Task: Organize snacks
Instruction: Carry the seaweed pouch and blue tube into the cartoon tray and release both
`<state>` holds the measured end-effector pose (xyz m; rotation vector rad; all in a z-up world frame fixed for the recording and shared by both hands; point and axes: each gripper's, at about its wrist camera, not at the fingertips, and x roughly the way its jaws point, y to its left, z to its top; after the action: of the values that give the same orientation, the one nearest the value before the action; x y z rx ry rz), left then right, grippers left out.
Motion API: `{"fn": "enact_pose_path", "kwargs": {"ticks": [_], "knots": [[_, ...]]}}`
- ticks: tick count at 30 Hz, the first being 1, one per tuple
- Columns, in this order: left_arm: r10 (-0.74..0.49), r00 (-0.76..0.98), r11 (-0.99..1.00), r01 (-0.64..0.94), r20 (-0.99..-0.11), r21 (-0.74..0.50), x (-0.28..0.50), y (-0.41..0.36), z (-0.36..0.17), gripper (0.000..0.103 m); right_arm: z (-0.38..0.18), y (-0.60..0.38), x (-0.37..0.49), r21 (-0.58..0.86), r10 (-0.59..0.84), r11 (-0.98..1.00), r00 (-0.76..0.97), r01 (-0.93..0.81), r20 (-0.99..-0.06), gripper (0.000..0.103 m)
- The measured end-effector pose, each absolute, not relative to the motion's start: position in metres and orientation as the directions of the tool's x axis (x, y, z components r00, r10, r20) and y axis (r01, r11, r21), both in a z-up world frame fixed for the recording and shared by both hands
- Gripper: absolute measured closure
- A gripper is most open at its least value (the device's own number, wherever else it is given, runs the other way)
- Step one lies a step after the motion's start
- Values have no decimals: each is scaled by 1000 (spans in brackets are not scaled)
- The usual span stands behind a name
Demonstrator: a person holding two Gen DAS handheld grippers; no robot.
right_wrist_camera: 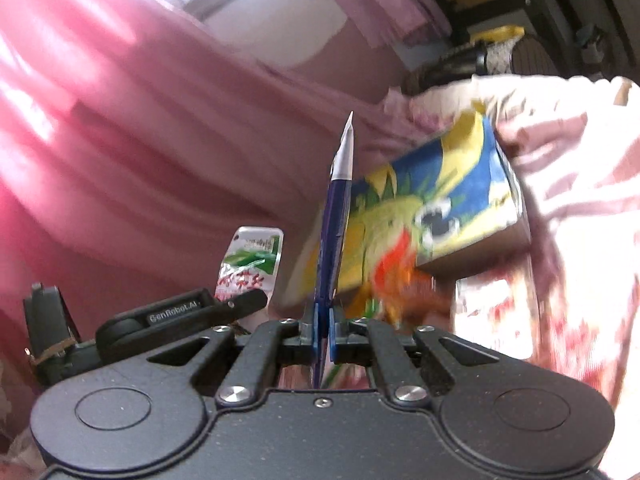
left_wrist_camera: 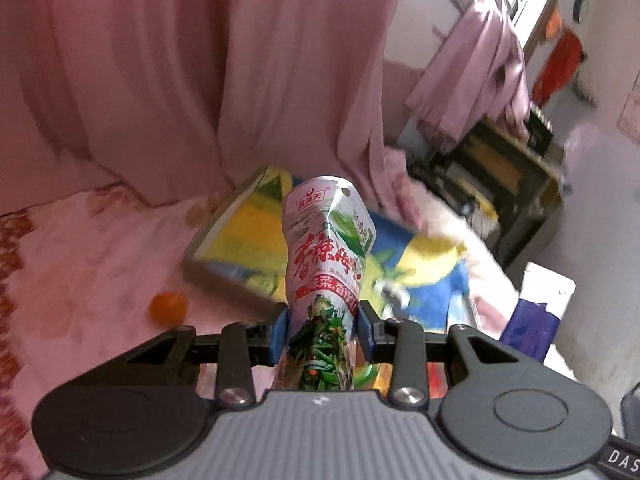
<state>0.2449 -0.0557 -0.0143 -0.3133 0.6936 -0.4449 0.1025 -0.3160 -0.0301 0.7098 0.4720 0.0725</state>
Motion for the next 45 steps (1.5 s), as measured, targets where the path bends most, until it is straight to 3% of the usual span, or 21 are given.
{"fn": "enact_pose_path", "kwargs": {"ticks": [9,13,19,29,39,41,43,45], "knots": [[-506,708,843,284,-492,-458,303,-88,-25,64,-23,-366,165,687,86,712,952,148,-294,98],[-512,711,831,266,-483,-489,322,-93,-38,64,-37,-383,190,696,38,687,946,209,-322,98],[-505,677,833,222,-535,-506,342,-96,-70,64,-67,-391,213,679,8,676,918,288,-398,98],[-493,654,861,273,-574,-428,339,-119,-85,62,-95,-388,228,649,25,680,875,340,-484,93],[-474,655,873,265,-588,-409,327,-119,-77,44,-103,-390,223,639,40,664,835,388,-549,86],[-465,658,878,256,-593,-404,323,-118,-75,43,-101,-390,221,632,36,666,829,396,-558,76],[-468,656,876,257,-592,-408,318,-116,-71,35,-99,-390,216,629,35,667,825,401,-564,66],[-459,667,881,254,-587,-400,311,-114,-65,28,-96,-390,210,630,37,666,826,400,-563,62]]}}
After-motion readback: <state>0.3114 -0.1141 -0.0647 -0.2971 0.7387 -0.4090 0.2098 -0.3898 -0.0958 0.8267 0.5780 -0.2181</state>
